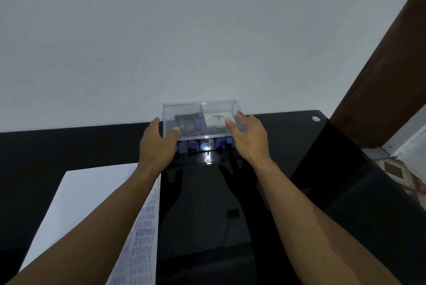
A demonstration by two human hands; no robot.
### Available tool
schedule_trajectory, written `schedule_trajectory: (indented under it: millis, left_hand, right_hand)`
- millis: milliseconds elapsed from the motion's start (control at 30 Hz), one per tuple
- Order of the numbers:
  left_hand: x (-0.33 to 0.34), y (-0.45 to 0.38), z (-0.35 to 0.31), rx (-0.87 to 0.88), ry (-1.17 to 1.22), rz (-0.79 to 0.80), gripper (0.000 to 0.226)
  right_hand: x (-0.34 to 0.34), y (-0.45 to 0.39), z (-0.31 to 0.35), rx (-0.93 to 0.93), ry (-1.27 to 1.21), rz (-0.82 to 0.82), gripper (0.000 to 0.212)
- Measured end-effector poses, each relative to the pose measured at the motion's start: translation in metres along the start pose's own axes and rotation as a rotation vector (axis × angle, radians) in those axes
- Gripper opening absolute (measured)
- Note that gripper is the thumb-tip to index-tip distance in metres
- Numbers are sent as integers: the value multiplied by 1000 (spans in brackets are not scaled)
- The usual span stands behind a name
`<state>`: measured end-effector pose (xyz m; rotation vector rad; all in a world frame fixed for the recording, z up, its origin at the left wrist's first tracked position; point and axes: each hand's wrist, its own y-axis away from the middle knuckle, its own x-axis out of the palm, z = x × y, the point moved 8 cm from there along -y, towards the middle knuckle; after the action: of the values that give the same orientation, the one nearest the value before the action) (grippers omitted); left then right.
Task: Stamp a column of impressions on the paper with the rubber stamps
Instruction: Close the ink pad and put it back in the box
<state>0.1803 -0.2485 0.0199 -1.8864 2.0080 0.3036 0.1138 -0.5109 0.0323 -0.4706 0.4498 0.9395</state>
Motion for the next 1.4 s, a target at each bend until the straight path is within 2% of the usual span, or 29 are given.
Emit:
schedule_trajectory:
  millis: [33,133,467,667,833,933,1100,1233,1400]
  left_hand:
    - [-6,10,-3,18,-39,10,54]
    - [-30,49,-10,61,-156,22,63]
    - [-126,175,16,130,-566,67,59]
    - [-178,230,61,30,-735,73,58]
    - [-202,253,88,-119,-834,58,61]
    - [-206,258,90,-144,-822,41,63]
    - [-209,250,103,-204,-616,-11,65]
    - [-213,242,113,-323,-450,-46,55]
    - [-214,234,114,-385,-444,-55,39]
  right_hand:
    - [-2,9,5,-2,32,3,69]
    - [-8,45,24,-35,62,12,66]
    - [29,216,89,-71,119,204,68]
    - [69,299,100,-50,188,329,72]
    - [89,333,104,-58,369,331,69]
    - [94,341,109,-43,382,332,67]
    - [95,336,106,61,322,311,61]
    - [97,328,102,163,336,334,63]
    - [100,316,95,288,337,395,72]
